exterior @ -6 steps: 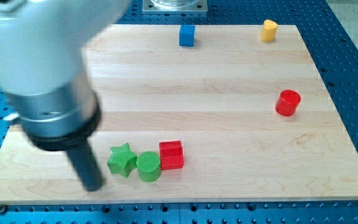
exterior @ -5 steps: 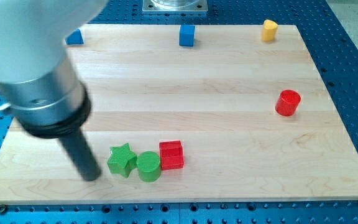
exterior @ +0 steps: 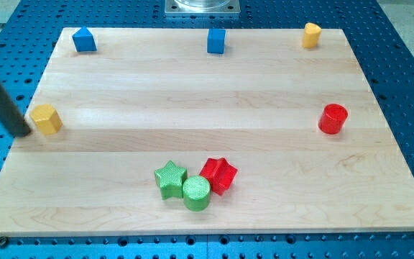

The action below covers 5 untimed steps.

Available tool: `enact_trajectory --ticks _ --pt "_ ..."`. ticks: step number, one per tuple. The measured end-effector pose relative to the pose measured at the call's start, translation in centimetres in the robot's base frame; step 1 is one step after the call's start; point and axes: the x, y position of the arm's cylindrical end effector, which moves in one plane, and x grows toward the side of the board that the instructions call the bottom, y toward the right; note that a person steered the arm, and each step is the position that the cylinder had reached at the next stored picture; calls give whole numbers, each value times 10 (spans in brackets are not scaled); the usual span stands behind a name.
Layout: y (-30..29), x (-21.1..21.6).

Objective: Slide the hexagon above the green circle

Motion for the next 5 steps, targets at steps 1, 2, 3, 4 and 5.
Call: enact_trajectory --ticks 1,2,3,4,5 --pt "40 -5" --pt "69 44" --pt "136 62" --pt "192 62" --pt "232 63"
